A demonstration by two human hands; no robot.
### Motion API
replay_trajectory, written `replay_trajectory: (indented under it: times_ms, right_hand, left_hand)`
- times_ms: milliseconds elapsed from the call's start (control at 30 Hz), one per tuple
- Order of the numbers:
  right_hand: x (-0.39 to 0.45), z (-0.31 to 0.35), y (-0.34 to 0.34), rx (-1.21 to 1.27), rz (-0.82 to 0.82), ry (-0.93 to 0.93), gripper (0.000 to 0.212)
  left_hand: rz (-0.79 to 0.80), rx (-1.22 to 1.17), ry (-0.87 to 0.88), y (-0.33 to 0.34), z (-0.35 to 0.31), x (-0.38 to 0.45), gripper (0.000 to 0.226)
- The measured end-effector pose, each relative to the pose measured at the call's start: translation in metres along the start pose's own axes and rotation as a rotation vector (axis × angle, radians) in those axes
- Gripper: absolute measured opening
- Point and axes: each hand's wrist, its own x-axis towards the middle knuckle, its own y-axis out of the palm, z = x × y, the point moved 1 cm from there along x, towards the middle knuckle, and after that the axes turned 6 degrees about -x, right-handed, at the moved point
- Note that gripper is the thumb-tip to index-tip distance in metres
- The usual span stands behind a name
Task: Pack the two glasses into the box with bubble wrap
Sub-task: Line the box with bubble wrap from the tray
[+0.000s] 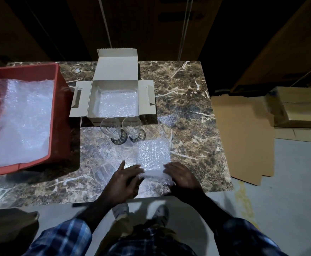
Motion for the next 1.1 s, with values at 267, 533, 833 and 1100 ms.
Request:
replay_trajectory:
  times_ms: [267, 533, 833, 1100]
  right_hand:
    - [0.019, 0.013, -0.012, 0.177, -0.07, 0.365, 0.016]
    - [0.048, 0.008, -0.022, 0.202, 0.074, 0.551, 0.029]
    - [0.084, 0.002, -0.015, 0.057, 0.171, 0.687, 0.026]
    - [0.098, 0.007, -0.011, -0.178, 0.245, 0.707, 0.032]
  left_hand:
    - [-0.132, -0.147, -0.276, -0.002, -0.02, 0.007, 0.012]
    - [-0.232, -0.025, -0.348, -0.005, -0.032, 0.036, 0.03]
    - [-0.253, 0.117, -0.457, 0.001, -0.022, 0.068, 0.025]
    - [-0.304, 0.327, -0.428, 0.008, -0.029, 0.079, 0.023]
